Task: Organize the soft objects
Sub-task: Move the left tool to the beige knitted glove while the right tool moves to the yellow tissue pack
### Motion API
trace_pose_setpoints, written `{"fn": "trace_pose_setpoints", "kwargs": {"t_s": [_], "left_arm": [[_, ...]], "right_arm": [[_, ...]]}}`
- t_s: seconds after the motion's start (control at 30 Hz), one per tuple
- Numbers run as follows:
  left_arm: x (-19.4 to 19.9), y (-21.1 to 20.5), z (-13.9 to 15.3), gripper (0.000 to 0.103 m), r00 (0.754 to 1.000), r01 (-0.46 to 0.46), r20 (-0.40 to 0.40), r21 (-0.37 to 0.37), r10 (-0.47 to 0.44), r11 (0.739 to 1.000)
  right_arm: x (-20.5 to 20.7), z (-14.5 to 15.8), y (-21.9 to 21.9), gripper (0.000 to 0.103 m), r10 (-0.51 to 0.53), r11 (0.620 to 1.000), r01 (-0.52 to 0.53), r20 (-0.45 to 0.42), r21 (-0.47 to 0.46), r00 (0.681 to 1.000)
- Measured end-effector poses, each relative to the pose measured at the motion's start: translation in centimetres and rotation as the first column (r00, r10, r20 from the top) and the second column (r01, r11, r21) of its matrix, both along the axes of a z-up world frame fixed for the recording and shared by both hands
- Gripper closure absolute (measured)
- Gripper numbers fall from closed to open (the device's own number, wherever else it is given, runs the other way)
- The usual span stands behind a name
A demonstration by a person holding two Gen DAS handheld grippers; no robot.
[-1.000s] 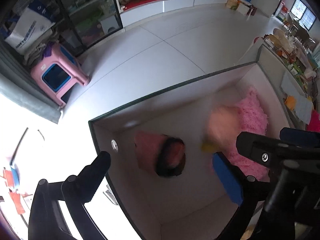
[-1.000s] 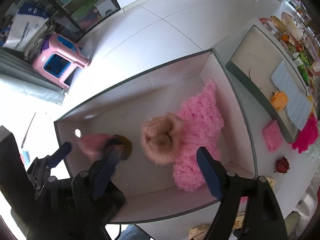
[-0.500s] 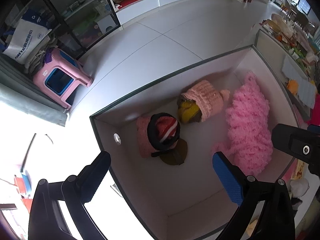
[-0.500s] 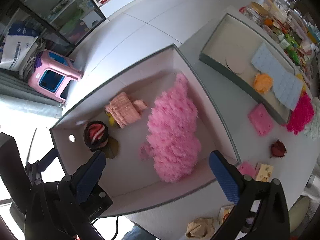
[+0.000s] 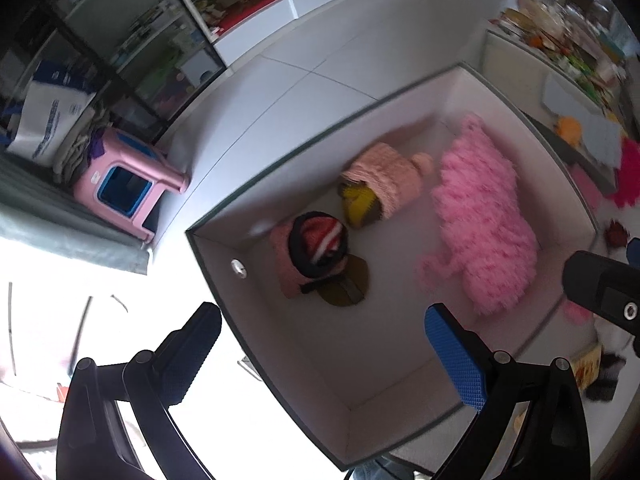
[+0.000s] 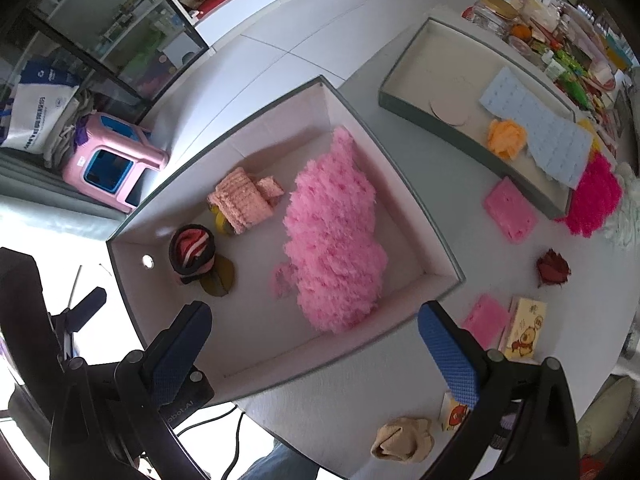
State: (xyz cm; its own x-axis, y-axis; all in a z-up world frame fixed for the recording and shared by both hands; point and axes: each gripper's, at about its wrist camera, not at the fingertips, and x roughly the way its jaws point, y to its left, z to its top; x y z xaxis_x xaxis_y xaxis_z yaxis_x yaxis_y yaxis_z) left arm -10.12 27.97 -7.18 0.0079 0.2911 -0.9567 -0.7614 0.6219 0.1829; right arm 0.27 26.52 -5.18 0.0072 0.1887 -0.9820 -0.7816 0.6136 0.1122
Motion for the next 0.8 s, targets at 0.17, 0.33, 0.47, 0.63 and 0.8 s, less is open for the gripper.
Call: {"fn": "trace_pose_setpoints", "kwargs": {"t_s": [0.17, 0.33, 0.47, 0.63, 0.8], "left_arm": [[2.0, -3.0, 0.1, 0.001, 0.995, 0.101, -0.006, -0.013, -0.101, 0.995], [4.2, -7.2, -0.4, 0.001, 0.973, 0.228, -0.026, -0.040, -0.229, 0.973], [5.6, -10.6, -1.3, 0.001, 0.946, 0.317, -0.038, -0.091, -0.321, 0.944], [6.6, -14.2, -3.0, 0.001, 0.911, 0.393, -0.055, -0.176, -0.408, 0.902], [7.7, -17.3, -4.6, 0.001, 0.895, 0.421, -0.037, -0.266, -0.445, 0.867]], "right_arm": [[0.9, 0.4, -4.2, 0.000, -0.067, 0.998, 0.067, -0.005, 0.015, 0.998], [2.3, -0.1, -10.5, 0.000, -0.196, 0.980, 0.197, -0.025, 0.018, 0.980], [3.3, -1.3, -16.2, 0.000, -0.315, 0.949, 0.315, -0.053, 0.001, 0.948], [3.7, -2.6, -22.7, 0.000, -0.430, 0.903, 0.429, -0.068, -0.018, 0.901], [3.6, -4.3, -28.3, 0.000, -0.534, 0.845, 0.532, -0.085, -0.047, 0.841]]}}
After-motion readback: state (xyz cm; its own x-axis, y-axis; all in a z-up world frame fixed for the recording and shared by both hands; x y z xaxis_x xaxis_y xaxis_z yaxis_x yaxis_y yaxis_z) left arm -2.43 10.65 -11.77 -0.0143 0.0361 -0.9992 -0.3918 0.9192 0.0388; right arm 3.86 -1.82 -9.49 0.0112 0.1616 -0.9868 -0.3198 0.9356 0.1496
